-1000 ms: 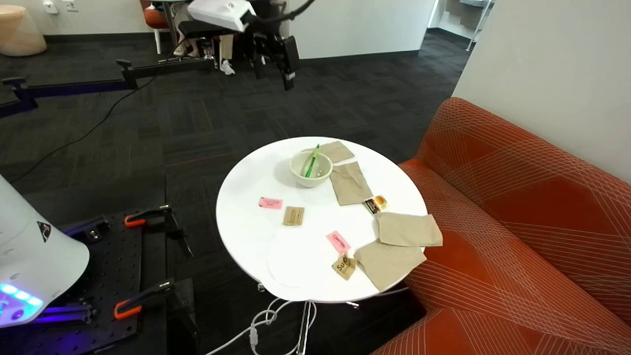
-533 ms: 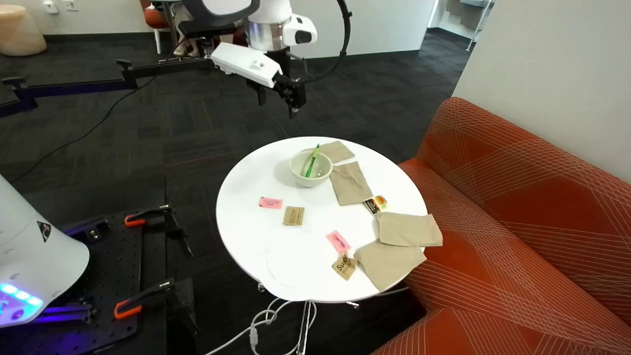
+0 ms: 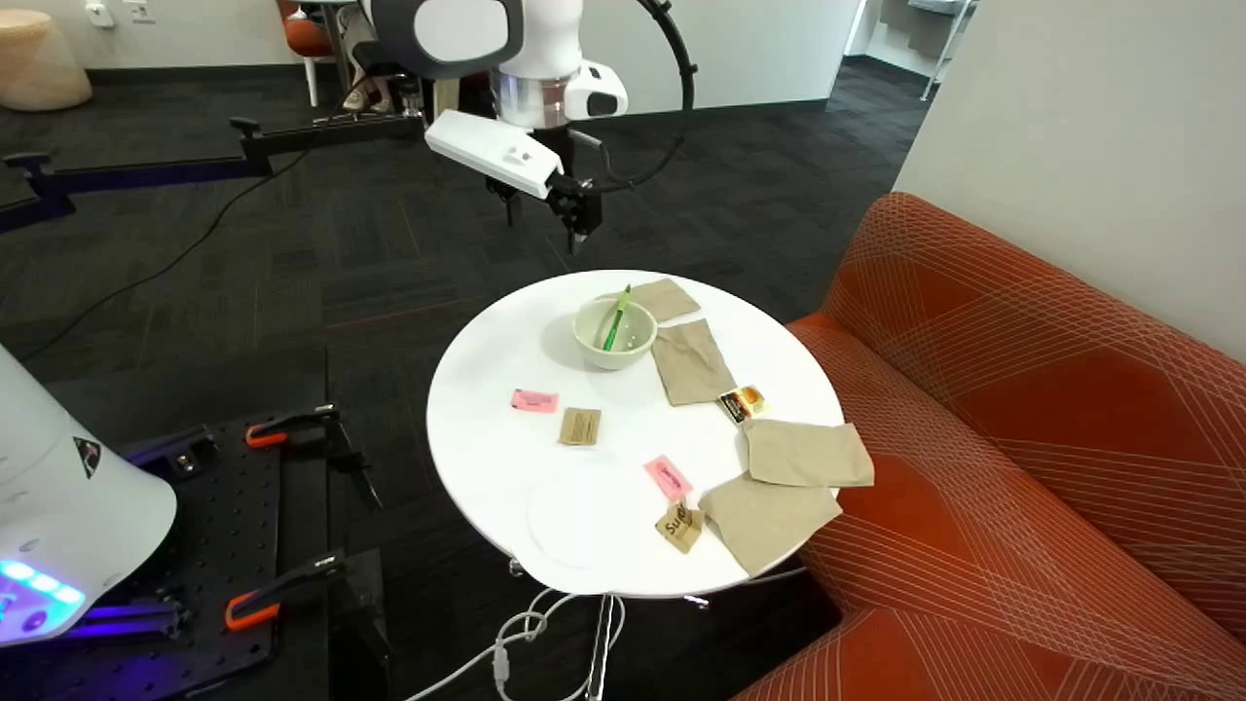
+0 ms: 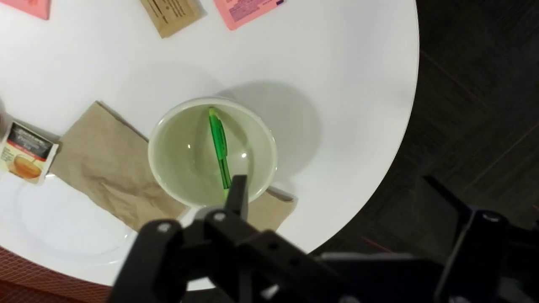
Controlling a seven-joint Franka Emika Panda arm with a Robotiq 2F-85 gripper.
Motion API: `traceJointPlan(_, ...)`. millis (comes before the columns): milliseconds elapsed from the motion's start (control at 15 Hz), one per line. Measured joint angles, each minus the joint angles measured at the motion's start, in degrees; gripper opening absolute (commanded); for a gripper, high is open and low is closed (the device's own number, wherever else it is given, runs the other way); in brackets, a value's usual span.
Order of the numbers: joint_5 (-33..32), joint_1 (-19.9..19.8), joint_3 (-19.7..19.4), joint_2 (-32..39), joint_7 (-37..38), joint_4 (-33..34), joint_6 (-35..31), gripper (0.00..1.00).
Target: Take the green pen out of the white bowl
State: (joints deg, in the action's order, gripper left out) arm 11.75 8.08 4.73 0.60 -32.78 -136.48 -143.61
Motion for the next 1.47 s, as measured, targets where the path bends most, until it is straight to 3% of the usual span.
traceJointPlan(267,0.8,0.0,0.2,0.2,-0.6,0.0,-0.7,1.0)
traceJointPlan(733,4.3,-0.5,1.0,5.3,-8.7,0.2,-11.6,1.0)
traceJointPlan(1133,6.7,-5.0,4.3,12.7,-16.5,3.3,-13.5,1.0)
traceJointPlan(1467,6.0,-8.1,5.8,18.6,-17.4,7.6,-13.5,0.98)
